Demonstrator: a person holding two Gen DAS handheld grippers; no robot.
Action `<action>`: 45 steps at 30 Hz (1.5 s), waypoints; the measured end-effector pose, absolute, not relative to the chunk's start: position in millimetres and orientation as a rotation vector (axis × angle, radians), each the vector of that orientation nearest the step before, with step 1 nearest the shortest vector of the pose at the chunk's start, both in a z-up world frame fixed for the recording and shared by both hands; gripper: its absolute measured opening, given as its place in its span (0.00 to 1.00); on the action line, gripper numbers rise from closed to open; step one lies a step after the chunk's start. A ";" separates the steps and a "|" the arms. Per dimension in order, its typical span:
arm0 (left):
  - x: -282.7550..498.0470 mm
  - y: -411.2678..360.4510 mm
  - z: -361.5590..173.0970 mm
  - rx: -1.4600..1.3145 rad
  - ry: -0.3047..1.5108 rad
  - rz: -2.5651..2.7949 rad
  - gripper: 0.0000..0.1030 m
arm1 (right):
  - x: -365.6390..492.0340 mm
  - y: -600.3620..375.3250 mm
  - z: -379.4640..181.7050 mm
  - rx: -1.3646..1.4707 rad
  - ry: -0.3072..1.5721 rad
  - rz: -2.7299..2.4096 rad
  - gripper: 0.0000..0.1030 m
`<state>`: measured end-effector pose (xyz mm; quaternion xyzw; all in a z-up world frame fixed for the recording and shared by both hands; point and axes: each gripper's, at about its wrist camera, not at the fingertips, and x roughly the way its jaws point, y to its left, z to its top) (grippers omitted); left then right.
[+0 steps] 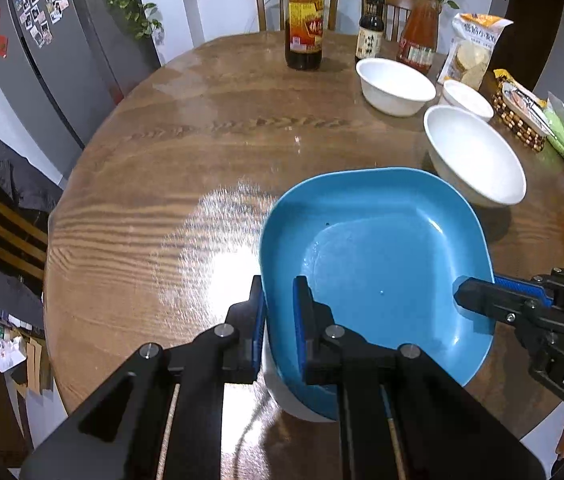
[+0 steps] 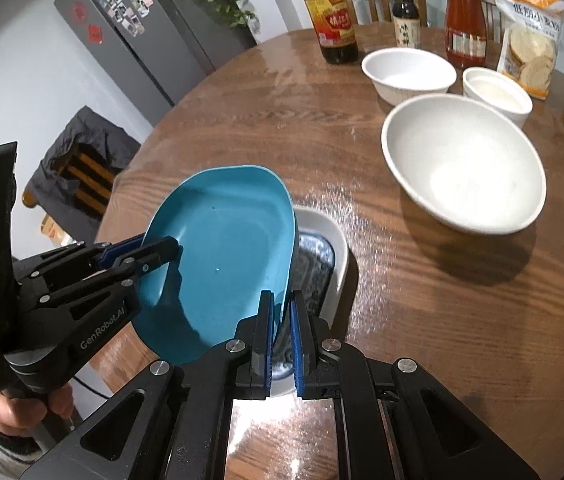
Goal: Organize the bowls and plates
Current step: 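Lower the teal dish onto the stacked square plates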
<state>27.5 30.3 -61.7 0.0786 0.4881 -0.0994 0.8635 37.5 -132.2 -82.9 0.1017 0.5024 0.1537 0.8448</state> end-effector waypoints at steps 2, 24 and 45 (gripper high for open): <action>25.7 29.3 -64.3 0.167 1.031 -0.206 0.12 | 36.7 -133.5 -85.9 0.219 1.075 0.322 0.09; 25.9 23.6 -96.8 0.207 1.109 -0.198 0.13 | 38.6 -128.2 -111.7 0.188 1.178 0.287 0.10; 42.7 17.0 -101.1 0.249 1.051 -0.195 0.13 | 64.5 -116.1 -114.1 0.147 1.215 0.239 0.10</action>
